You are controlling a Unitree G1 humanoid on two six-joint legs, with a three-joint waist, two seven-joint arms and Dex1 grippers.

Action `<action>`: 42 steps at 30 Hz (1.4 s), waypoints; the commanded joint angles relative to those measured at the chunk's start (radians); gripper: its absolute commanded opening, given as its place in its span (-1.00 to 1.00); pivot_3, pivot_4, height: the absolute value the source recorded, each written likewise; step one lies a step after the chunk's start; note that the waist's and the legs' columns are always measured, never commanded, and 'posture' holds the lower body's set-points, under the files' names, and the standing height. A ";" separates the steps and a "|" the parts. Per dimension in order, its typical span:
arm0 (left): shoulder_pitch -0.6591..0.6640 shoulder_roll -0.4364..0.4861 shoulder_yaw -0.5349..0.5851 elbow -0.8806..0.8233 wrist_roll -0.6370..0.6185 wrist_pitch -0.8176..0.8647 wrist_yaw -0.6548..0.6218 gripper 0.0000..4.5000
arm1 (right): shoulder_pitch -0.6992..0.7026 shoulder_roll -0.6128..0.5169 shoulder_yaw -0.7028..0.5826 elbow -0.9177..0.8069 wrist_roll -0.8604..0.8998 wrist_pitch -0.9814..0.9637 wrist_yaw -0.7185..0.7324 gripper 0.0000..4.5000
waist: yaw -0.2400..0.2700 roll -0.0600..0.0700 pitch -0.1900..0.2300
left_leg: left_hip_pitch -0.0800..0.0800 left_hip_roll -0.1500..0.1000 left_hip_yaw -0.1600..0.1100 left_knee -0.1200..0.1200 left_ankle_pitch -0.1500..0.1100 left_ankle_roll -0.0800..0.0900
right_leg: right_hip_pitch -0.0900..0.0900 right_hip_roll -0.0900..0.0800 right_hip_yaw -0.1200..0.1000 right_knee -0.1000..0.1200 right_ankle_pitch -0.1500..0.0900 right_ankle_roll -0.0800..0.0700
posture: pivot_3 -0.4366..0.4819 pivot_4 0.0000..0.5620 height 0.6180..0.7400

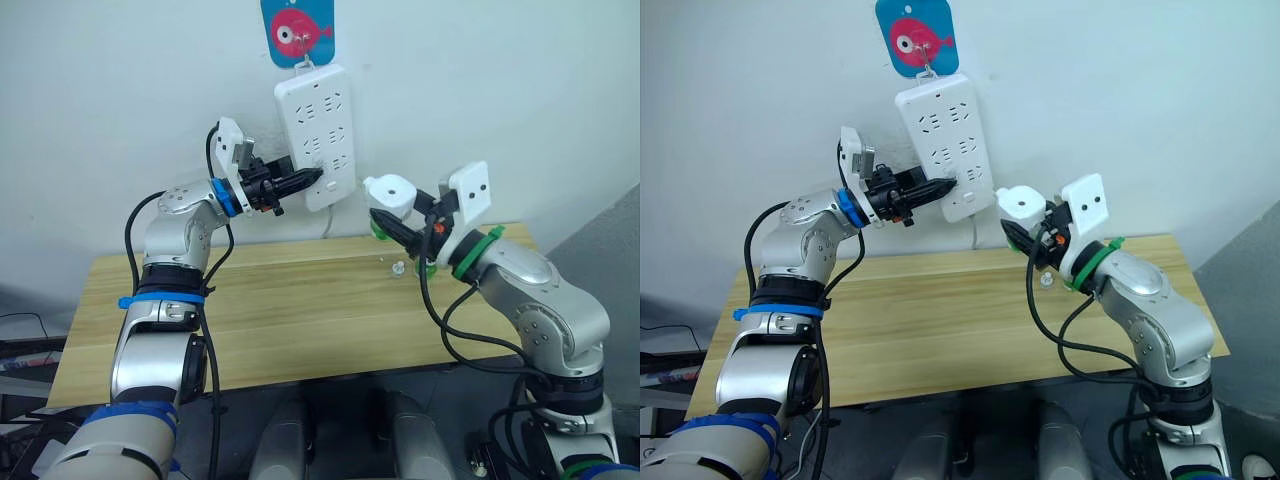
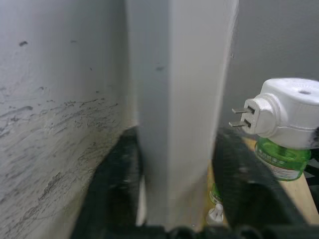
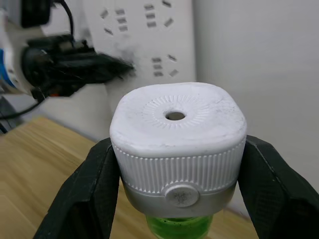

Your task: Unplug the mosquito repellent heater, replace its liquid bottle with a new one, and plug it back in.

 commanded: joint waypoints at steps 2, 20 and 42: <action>0.005 -0.002 -0.005 -0.061 -0.019 0.015 -0.027 -0.42 | -0.058 0.041 0.038 0.005 -0.012 -0.031 -0.005 0.31 | 0.001 0.000 0.000 | 0.000 0.000 -0.001 0.000 0.000 0.000 | 0.000 0.000 0.000 0.000 0.000 0.000 | -0.48 -0.08 1.00; 0.037 0.013 0.002 -0.130 -0.021 0.056 -0.025 -0.42 | -0.080 0.051 0.066 0.094 -0.119 -0.129 0.005 0.31 | -0.002 0.000 0.000 | 0.000 -0.001 0.000 -0.003 0.000 0.000 | 0.000 0.000 0.000 0.000 0.002 -0.003 | -0.43 -0.09 1.00; 0.041 0.018 0.010 -0.126 -0.017 0.049 -0.021 -0.42 | -0.076 0.056 0.047 0.080 -0.079 -0.091 0.038 0.31 | -0.002 0.000 0.000 | 0.000 -0.001 0.000 -0.004 0.000 0.000 | 0.000 0.000 0.000 0.000 0.002 -0.003 | -0.41 -0.06 1.00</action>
